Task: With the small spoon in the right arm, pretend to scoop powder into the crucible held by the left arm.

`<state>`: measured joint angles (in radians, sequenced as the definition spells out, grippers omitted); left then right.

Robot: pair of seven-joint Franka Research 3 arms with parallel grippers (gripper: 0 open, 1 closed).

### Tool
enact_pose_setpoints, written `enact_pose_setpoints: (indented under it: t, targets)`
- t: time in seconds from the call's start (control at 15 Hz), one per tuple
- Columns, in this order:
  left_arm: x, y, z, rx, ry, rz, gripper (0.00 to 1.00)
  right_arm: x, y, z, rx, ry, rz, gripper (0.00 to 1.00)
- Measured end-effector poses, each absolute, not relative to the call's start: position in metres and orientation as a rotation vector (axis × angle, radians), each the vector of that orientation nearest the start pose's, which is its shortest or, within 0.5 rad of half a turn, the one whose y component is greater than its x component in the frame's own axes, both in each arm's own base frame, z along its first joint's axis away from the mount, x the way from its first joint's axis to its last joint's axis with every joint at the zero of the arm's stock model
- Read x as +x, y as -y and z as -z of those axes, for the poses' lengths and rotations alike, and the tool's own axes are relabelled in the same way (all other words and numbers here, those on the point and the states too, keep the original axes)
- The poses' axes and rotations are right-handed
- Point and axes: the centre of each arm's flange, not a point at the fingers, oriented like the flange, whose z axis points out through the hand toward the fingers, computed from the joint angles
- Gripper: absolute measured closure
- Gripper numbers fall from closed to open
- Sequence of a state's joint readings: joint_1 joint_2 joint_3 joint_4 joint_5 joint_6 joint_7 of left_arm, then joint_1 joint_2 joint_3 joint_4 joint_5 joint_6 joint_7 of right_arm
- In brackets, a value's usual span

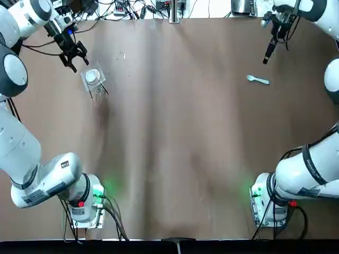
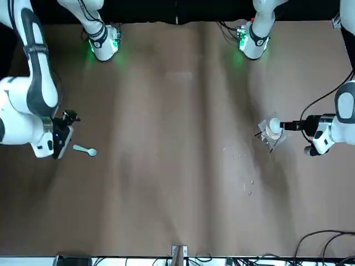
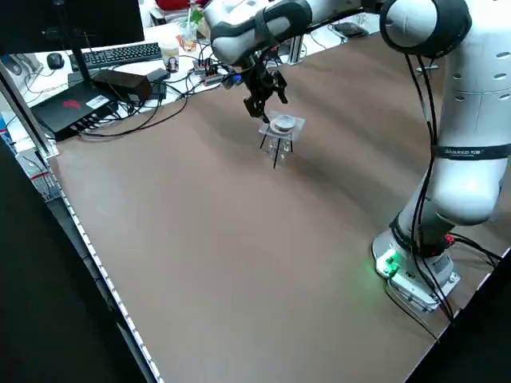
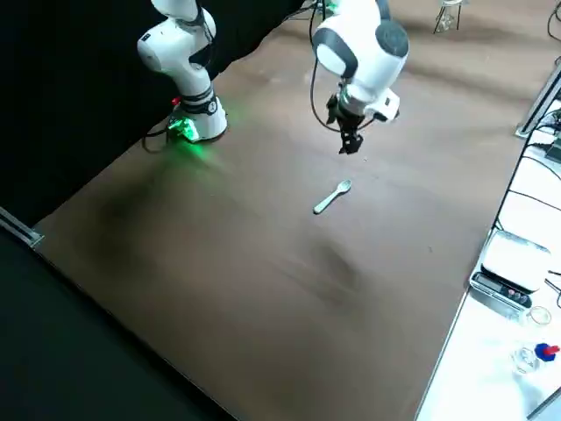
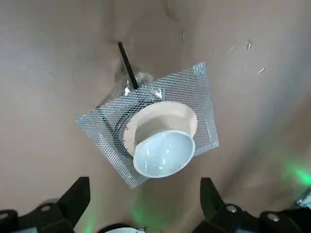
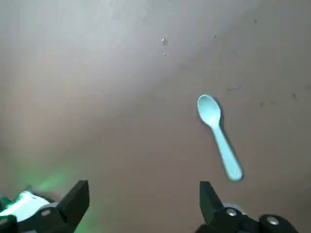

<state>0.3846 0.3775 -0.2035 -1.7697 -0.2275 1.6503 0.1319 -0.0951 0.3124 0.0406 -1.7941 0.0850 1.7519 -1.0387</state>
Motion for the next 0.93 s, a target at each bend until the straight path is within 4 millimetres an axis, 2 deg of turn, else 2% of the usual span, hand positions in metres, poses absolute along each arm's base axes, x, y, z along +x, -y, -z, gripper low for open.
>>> enact_pose_setpoints:
  t: [0.2, 0.4, 0.47, 0.53, 0.6, 0.67, 0.73, 0.8, 0.87, 0.93]
  targets:
    - [0.579, -0.090, -0.308, -3.419, 0.187, -0.845, 0.02, 0.596, 0.033, -0.311, -2.495, 1.428, -0.353, 0.00]
    - [0.577, -0.090, -0.297, -3.419, 0.182, -0.881, 0.06, 0.590, 0.043, -0.273, -2.433, 1.611, -0.265, 0.00]
    - [0.577, -0.090, -0.296, -3.418, 0.182, -0.885, 0.11, 0.588, 0.054, -0.265, -2.400, 1.681, -0.230, 0.00]
    - [0.577, -0.090, -0.294, -3.418, 0.181, -0.891, 0.15, 0.584, 0.080, -0.255, -2.347, 1.780, -0.174, 0.01]
    - [0.577, -0.090, -0.293, -3.418, 0.181, -0.894, 0.22, 0.582, 0.089, -0.250, -2.340, 1.804, -0.155, 0.01]
    - [0.576, -0.089, -0.292, -3.417, 0.181, -0.899, 0.23, 0.579, 0.097, -0.243, -2.341, 1.824, -0.133, 0.02]
    - [0.576, -0.089, -0.292, -3.417, 0.181, -0.899, 0.23, 0.579, 0.097, -0.243, -2.341, 1.824, -0.133, 0.02]
    - [0.576, -0.089, -0.288, -3.416, 0.183, -0.913, 0.30, 0.570, 0.099, -0.226, -2.352, 1.853, -0.100, 0.02]
    - [0.576, -0.089, -0.286, -3.415, 0.183, -0.918, 0.30, 0.566, 0.097, -0.219, -2.355, 1.859, -0.094, 0.05]
    - [0.576, -0.089, -0.285, -3.415, 0.183, -0.922, 0.35, 0.562, 0.095, -0.214, -2.359, 1.866, -0.085, 0.05]
